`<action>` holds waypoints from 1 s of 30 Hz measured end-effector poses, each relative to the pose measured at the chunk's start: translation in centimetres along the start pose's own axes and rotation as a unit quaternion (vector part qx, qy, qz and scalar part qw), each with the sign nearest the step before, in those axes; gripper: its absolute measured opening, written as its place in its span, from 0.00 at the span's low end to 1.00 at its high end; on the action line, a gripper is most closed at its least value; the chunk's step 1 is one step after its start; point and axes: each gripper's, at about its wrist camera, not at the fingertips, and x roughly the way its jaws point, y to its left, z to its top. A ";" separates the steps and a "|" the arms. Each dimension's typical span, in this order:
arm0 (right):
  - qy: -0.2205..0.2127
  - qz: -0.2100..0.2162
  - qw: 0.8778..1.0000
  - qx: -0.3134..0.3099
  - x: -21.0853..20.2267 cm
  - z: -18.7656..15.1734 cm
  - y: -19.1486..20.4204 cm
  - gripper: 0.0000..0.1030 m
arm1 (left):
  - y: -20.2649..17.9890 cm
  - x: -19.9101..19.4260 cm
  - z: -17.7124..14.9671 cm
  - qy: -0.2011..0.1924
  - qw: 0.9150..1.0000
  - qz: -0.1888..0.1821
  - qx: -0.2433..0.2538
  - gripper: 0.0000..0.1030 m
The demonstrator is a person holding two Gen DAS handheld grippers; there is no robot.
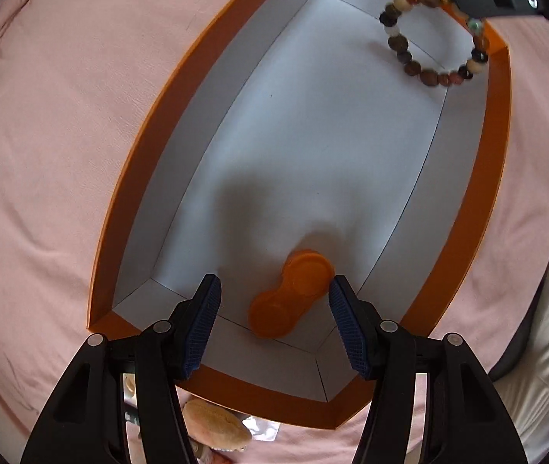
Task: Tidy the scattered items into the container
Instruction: 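Grasp and lift the bead bracelet with the right gripper while the left gripper reaches toward the orange caps, then grasp and lift the orange caps with the left gripper while the right gripper holds the bracelet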
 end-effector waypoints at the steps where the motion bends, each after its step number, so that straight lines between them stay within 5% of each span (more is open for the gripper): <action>1: 0.001 0.000 1.000 0.000 0.1 0.0 0.1 0.09 | 0.3 -0.1 0.1 -0.005 1.000 -0.006 -0.001 0.57; 5: 0.006 0.005 1.000 0.003 0.6 0.0 0.3 0.09 | 0.0 -0.2 0.4 0.001 0.999 -0.014 0.032 0.57; 7: 0.008 0.002 1.000 0.001 0.8 -0.1 0.4 0.09 | 0.6 -0.7 0.5 0.004 0.998 -0.049 0.027 0.57; 14: 0.004 0.014 1.000 0.019 1.0 0.6 0.0 0.10 | -0.5 -0.2 0.4 -0.004 0.997 0.005 0.070 0.57; 17: 0.001 0.014 1.000 0.027 1.0 0.9 -0.3 0.10 | 0.4 -0.3 0.7 -0.015 0.998 0.002 0.056 0.52; 23: -0.003 0.021 0.999 0.038 0.9 1.0 -0.2 0.10 | 1.6 -0.5 2.1 0.010 1.000 -0.029 -0.002 0.26; 30: -0.001 0.030 0.999 0.040 0.9 0.8 -0.4 0.10 | 2.6 -1.3 3.1 -0.003 0.997 -0.026 -0.072 0.26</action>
